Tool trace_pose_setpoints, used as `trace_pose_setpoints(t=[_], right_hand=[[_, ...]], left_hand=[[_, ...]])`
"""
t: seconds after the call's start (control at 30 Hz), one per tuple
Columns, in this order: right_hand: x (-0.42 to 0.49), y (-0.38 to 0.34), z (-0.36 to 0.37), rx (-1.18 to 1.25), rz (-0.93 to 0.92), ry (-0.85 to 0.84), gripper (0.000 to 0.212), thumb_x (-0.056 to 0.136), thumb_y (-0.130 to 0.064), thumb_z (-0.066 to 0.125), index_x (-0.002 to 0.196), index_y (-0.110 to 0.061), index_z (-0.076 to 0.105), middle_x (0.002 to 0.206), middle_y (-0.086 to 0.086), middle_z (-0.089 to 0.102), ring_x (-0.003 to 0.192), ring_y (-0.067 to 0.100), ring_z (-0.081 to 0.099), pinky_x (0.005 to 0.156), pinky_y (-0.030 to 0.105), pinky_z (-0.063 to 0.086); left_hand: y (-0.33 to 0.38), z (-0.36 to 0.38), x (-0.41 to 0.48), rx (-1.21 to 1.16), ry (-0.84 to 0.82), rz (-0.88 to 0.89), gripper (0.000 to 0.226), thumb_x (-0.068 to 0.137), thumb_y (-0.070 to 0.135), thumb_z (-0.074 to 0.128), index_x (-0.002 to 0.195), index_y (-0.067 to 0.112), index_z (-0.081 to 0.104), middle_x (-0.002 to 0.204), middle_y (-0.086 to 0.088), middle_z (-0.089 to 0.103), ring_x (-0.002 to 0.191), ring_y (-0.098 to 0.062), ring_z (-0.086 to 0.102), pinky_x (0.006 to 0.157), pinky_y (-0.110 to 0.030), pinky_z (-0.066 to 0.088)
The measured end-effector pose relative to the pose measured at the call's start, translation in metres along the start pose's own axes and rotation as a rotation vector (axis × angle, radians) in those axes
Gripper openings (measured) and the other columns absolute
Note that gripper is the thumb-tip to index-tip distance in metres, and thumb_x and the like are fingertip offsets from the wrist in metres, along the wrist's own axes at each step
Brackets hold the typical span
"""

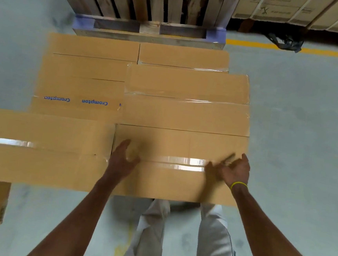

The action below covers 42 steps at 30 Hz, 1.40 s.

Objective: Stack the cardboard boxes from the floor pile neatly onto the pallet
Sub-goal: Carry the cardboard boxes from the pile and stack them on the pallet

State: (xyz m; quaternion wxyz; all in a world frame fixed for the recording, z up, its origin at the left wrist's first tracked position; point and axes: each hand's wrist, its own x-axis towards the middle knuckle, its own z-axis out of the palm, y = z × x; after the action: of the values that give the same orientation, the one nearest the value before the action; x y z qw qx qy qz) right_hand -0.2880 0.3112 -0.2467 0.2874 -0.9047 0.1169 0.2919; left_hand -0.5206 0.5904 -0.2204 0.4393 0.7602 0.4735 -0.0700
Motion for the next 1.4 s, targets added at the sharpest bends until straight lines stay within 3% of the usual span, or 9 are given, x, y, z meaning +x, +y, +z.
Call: trace_pose_setpoints(t=[0.13,0.43,0.53,0.7,0.8,0.93,1.13,1.3,1.4], right_hand=[[-0.067,0.003,0.006,0.032,0.013,-0.016,0.084,0.086,-0.022,0.076,0.155,-0.006,0.03,0.154,0.016,0.042,0.142,0.034,0.041,0.117,0.038,0.033],[-0.182,0.014,0.043,0.064,-0.105,-0.219,0.08,0.082,-0.028,0.082,0.15,-0.021,0.041,0.149,0.008,0.05,0.131,0.028,0.052,0.109,0.04,0.043],[-0.224,0.005,0.06,0.086,-0.215,-0.282,0.074,0.084,-0.027,0.081,0.148,-0.019,0.044,0.149,0.006,0.051,0.129,0.025,0.054,0.104,0.033,0.044],[-0.294,0.006,0.088,0.05,-0.312,-0.347,0.065,0.085,-0.026,0.079,0.143,-0.02,0.051,0.143,0.003,0.056,0.113,0.018,0.055,0.099,0.028,0.042],[-0.346,0.007,0.111,-0.007,-0.37,-0.421,0.058,0.081,-0.031,0.083,0.133,-0.025,0.059,0.134,0.0,0.061,0.117,0.018,0.057,0.107,0.04,0.046],[-0.402,0.001,0.145,-0.075,-0.432,-0.55,0.039,0.08,-0.027,0.083,0.114,-0.026,0.062,0.122,0.0,0.067,0.112,0.023,0.063,0.1,0.035,0.048],[-0.494,-0.022,0.216,-0.201,-0.525,-0.701,0.04,0.085,-0.016,0.079,0.121,-0.017,0.061,0.132,0.009,0.064,0.101,0.018,0.057,0.081,0.03,0.048],[-0.588,-0.031,0.285,-0.331,-0.671,-0.801,0.038,0.091,-0.01,0.073,0.126,-0.006,0.06,0.119,0.006,0.062,0.105,0.018,0.054,0.075,0.014,0.046],[-0.64,-0.026,0.333,-0.394,-0.7,-0.882,0.027,0.087,-0.014,0.077,0.111,-0.022,0.065,0.124,0.009,0.068,0.105,0.022,0.063,0.096,0.041,0.05]], left_hand=[[-0.007,-0.022,-0.028,-0.079,-0.031,-0.001,0.071,0.087,0.016,0.083,0.148,0.004,0.049,0.141,-0.014,0.06,0.119,-0.029,0.063,0.092,-0.029,0.047],[-0.063,-0.062,-0.103,-0.384,0.066,-0.116,0.063,0.084,0.011,0.086,0.139,0.005,0.056,0.128,-0.017,0.065,0.108,-0.028,0.064,0.086,-0.026,0.049],[-0.102,-0.081,-0.142,-0.575,0.169,-0.153,0.076,0.065,0.035,0.088,0.132,0.015,0.057,0.123,-0.013,0.066,0.109,-0.031,0.068,0.091,-0.035,0.054],[-0.173,-0.101,-0.225,-0.747,0.306,-0.206,0.051,0.09,-0.001,0.076,0.135,-0.001,0.054,0.113,-0.012,0.061,0.095,-0.021,0.059,0.077,-0.024,0.052],[-0.228,-0.121,-0.286,-0.838,0.4,-0.29,0.059,0.092,0.013,0.078,0.145,0.012,0.052,0.129,-0.006,0.064,0.111,-0.02,0.063,0.091,-0.032,0.053],[-0.295,-0.149,-0.355,-1.04,0.588,-0.389,0.056,0.089,0.005,0.08,0.139,0.009,0.056,0.128,-0.015,0.066,0.108,-0.025,0.065,0.075,-0.026,0.052],[-0.381,-0.194,-0.438,-1.113,0.799,-0.491,0.06,0.091,0.019,0.081,0.144,0.015,0.053,0.133,-0.011,0.066,0.12,-0.028,0.065,0.099,-0.043,0.056],[-0.45,-0.228,-0.498,-1.241,0.957,-0.575,0.056,0.094,0.019,0.078,0.143,0.016,0.052,0.13,-0.008,0.066,0.115,-0.026,0.066,0.079,-0.03,0.055],[-0.496,-0.245,-0.532,-1.279,1.025,-0.619,0.056,0.093,0.022,0.079,0.143,0.018,0.053,0.129,-0.008,0.068,0.116,-0.027,0.067,0.083,-0.033,0.056]])
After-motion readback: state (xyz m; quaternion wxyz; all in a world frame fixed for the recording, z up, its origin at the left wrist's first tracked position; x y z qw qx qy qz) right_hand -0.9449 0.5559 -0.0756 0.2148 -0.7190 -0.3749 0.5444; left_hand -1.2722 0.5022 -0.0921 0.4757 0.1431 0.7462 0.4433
